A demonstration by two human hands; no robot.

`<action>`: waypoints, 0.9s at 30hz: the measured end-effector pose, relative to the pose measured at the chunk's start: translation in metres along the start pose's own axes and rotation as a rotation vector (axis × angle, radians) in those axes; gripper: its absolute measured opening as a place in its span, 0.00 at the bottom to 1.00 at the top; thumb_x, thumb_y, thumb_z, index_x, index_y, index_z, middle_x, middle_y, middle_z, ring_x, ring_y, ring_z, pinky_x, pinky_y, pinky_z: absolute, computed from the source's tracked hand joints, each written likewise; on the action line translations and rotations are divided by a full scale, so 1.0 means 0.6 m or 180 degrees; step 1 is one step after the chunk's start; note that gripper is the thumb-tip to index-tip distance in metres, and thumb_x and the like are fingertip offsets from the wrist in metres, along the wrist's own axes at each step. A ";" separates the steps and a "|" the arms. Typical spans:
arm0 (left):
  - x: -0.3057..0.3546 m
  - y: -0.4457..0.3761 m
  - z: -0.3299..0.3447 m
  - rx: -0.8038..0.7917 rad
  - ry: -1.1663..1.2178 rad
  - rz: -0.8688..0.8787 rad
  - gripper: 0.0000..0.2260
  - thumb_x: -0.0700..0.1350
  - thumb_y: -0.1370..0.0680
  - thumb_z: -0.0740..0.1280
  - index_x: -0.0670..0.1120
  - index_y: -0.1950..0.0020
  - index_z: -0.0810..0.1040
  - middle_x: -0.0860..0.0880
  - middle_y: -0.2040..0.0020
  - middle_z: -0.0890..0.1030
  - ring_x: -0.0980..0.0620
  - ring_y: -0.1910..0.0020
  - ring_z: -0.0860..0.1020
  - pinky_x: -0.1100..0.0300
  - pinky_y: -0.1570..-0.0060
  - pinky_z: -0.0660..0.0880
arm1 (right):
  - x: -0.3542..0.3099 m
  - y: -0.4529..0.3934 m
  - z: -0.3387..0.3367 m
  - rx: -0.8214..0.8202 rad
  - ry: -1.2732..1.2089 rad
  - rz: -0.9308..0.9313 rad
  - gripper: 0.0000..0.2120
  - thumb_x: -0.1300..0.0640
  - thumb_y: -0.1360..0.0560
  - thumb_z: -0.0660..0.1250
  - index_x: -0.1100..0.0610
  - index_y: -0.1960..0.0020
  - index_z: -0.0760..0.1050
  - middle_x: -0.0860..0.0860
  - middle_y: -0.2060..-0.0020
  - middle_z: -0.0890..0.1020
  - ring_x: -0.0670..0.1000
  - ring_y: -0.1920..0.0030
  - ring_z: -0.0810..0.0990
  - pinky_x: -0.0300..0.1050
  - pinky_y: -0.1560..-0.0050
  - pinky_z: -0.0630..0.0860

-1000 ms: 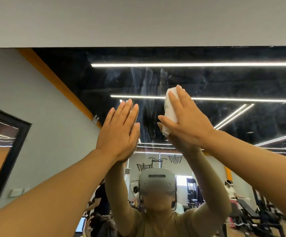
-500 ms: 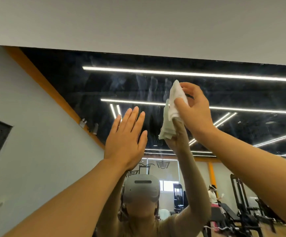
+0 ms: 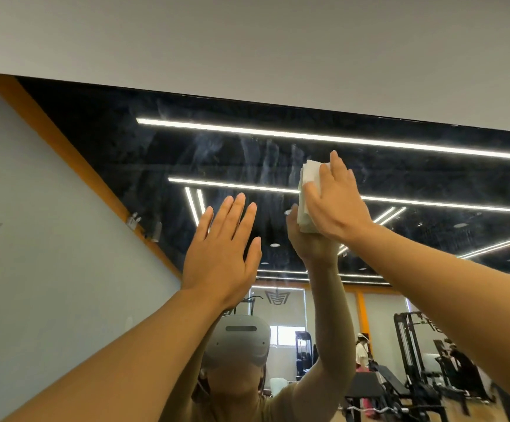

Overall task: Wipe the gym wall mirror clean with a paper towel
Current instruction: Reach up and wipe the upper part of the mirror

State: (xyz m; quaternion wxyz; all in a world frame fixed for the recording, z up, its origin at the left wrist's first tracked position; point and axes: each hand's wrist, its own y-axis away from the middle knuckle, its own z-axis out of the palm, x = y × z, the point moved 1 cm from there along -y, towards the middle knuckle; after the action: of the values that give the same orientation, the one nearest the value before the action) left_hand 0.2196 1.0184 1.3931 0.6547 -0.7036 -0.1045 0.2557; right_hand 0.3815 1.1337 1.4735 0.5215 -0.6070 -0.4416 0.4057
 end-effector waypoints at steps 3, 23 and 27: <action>0.000 0.001 0.002 0.0024 -0.0026 -0.0017 0.29 0.58 0.18 0.41 0.49 0.18 0.54 0.49 0.18 0.53 0.52 0.19 0.46 0.54 0.22 0.38 | -0.004 -0.024 0.015 -0.0111 0.0390 -0.0212 0.33 0.39 0.17 0.50 0.54 0.18 0.48 0.53 0.19 0.44 0.55 0.20 0.39 0.53 0.22 0.43; 0.002 0.001 0.000 0.0044 -0.0009 0.0024 0.29 0.58 0.18 0.39 0.50 0.19 0.51 0.49 0.18 0.51 0.52 0.19 0.45 0.54 0.23 0.36 | 0.013 0.010 0.034 -0.0023 0.0273 -0.0770 0.28 0.49 0.15 0.53 0.56 0.18 0.50 0.48 0.19 0.49 0.47 0.20 0.42 0.37 0.26 0.41; 0.001 0.001 0.000 0.0082 0.0049 0.0025 0.29 0.59 0.19 0.38 0.50 0.19 0.50 0.50 0.18 0.50 0.53 0.19 0.44 0.56 0.24 0.34 | -0.012 -0.050 0.035 0.0057 0.0306 -0.0618 0.25 0.54 0.14 0.49 0.58 0.19 0.51 0.51 0.19 0.49 0.52 0.19 0.42 0.43 0.23 0.41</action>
State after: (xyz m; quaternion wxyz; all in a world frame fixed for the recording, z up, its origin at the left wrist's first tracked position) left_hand 0.2199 1.0188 1.3924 0.6635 -0.6974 -0.0935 0.2541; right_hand 0.3561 1.1344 1.5005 0.5843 -0.5755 -0.4692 0.3276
